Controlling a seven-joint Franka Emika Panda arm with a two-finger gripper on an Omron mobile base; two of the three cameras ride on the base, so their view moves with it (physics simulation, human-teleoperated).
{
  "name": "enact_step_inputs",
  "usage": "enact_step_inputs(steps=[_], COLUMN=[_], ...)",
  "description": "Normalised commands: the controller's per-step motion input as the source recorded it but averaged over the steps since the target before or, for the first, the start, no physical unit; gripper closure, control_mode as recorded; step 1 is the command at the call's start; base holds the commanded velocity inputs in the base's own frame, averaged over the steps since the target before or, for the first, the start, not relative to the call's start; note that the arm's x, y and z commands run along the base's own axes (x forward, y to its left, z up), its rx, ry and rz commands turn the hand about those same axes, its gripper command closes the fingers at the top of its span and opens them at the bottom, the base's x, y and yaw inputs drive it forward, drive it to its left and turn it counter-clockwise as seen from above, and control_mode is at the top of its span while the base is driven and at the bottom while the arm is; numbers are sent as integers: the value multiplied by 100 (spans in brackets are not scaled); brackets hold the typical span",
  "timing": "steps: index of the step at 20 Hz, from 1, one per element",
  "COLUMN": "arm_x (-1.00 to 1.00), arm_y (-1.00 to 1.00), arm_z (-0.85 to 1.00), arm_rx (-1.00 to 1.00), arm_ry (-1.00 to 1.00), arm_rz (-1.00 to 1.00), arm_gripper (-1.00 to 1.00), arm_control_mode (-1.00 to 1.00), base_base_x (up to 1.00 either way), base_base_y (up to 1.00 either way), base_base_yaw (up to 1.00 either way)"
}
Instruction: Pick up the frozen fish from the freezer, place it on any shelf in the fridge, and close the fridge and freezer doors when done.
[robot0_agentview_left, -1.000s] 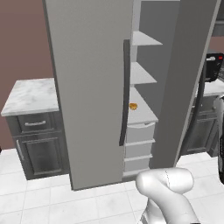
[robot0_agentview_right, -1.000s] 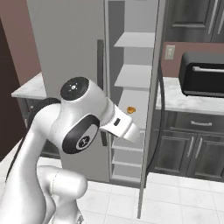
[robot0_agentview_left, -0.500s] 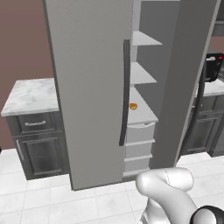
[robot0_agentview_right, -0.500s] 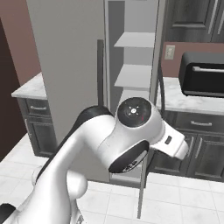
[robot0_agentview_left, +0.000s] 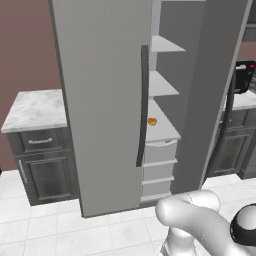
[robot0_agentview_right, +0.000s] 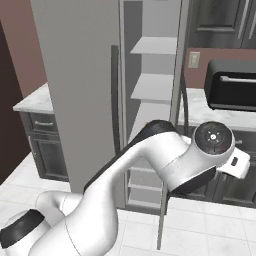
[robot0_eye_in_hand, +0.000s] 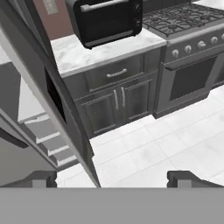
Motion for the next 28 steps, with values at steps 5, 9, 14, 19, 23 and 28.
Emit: enact_step_inputs(steps=[5,9,14,19,23,28], arm_x=[74,83,80,74,61,73], arm_y=[-31,-8,-28,-41,-30,-4], arm_z=[-16,-40,-29,-29,-24,-18], arm_rx=[3,2,6,4,5,10], arm_ry=[0,0,0,0,-2,0], arm_rz=[2,1,3,5,7,7], arm_gripper=[-100,-100,-100,-100,-100,-100], arm_control_mode=[-100,-100,-100,-100,-100,-100], base_base_x=[0,0,0,0,0,0], base_base_y=[0,0,0,0,0,0], base_base_yaw=[0,0,0,0,0,0])
